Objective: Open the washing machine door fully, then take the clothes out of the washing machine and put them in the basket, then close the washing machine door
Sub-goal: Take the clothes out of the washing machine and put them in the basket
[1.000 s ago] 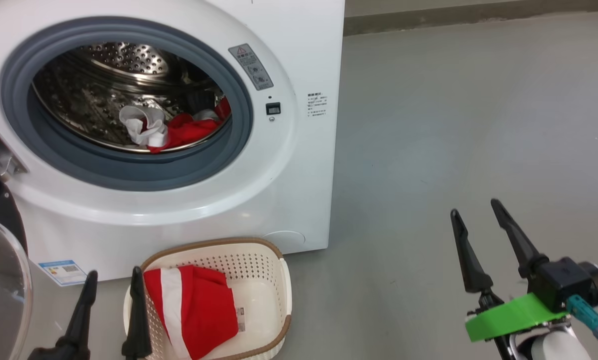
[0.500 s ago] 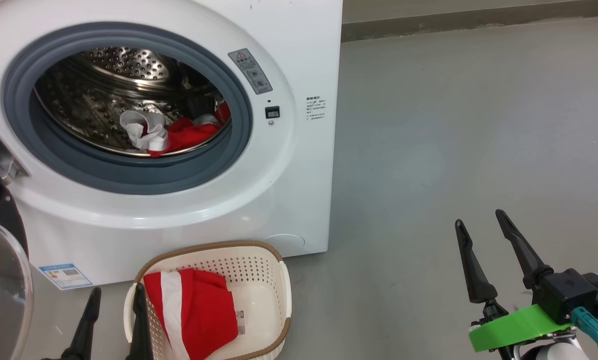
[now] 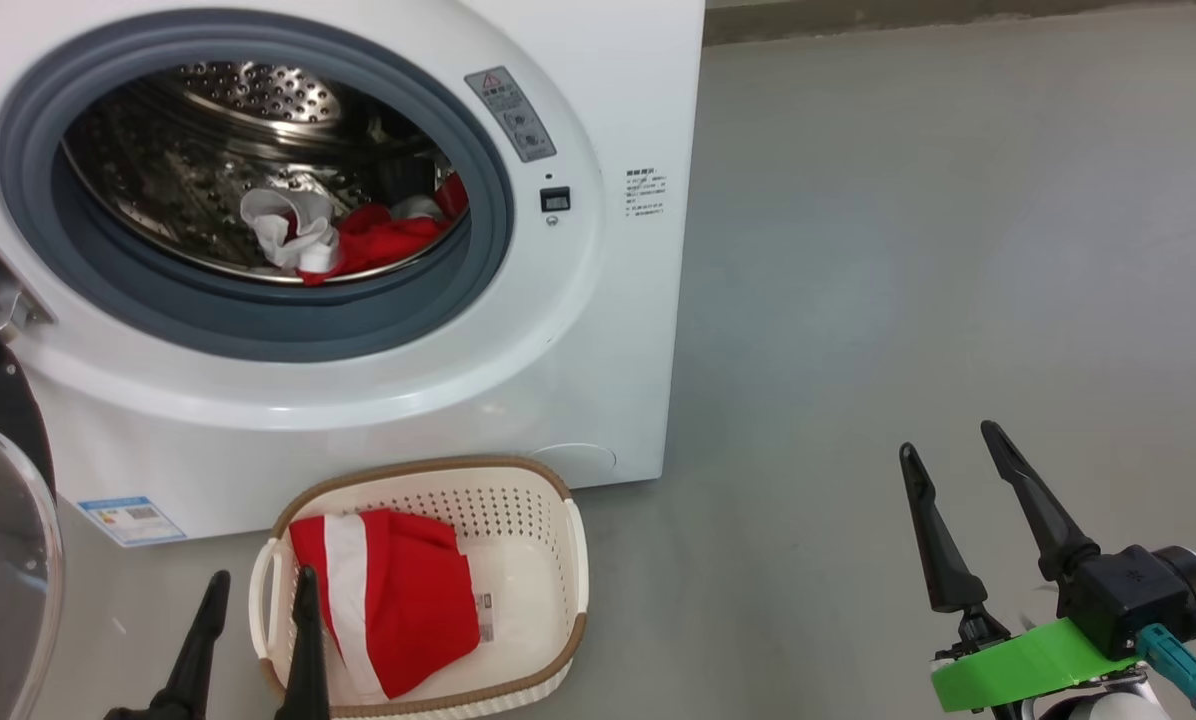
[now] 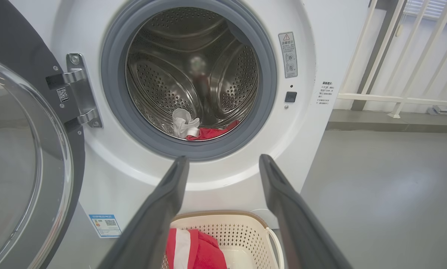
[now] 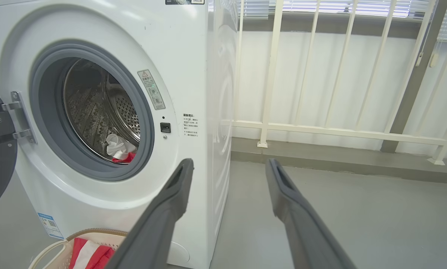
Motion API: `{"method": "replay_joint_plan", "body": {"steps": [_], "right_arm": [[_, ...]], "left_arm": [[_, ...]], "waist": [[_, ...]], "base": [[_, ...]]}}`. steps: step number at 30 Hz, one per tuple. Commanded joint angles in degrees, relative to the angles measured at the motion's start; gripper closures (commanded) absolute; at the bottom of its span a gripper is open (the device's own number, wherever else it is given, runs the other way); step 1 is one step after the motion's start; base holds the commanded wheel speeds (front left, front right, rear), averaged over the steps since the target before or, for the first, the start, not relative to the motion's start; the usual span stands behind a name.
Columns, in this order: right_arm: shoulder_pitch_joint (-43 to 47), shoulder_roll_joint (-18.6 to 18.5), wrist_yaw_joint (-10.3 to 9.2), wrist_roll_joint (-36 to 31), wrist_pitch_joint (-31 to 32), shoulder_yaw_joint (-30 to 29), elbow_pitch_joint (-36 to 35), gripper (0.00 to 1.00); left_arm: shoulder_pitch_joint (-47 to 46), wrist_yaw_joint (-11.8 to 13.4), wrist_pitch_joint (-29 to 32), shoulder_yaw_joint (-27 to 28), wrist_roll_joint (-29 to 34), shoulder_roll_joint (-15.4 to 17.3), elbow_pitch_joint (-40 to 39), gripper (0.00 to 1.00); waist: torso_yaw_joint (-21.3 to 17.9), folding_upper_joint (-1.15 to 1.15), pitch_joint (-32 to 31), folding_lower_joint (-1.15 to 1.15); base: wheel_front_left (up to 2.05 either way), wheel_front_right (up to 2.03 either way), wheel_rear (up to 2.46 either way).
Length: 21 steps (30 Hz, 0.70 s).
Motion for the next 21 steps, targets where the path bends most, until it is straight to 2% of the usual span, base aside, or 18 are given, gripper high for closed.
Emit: {"method": "replay_joint_plan", "body": {"steps": [1, 9, 21], "right_arm": [[-1.49, -0.29, 0.35, -1.03, -0.36, 0.92, -2.08, 0.00], [-2.55, -0.29, 0.35, -1.65, -0.36, 0.80, -3.61, 0.00], [-5.27, -0.29, 0.35, -1.27, -0.36, 0.87, -4.75, 0.00]], "left_arm": [[-2.87, 0.32, -0.22, 1.50, -0.34, 0.54, -1.40, 0.00], [-8.92, 1.28, -0.36, 0.18, -0.21, 0.10, 0.28, 0.00], [-23.87, 0.26, -0.19, -1.89, 1.24, 1.57, 4.54, 0.00]], "waist": [[0.61, 0.00, 1.29, 0.00], [2.20, 0.00, 6.20, 0.00], [3.00, 0.00, 14.97, 0.00]], "base": [[0.00, 0.00, 0.00], [0.00, 0.00, 0.00], [0.00, 0.00, 0.00]]}}
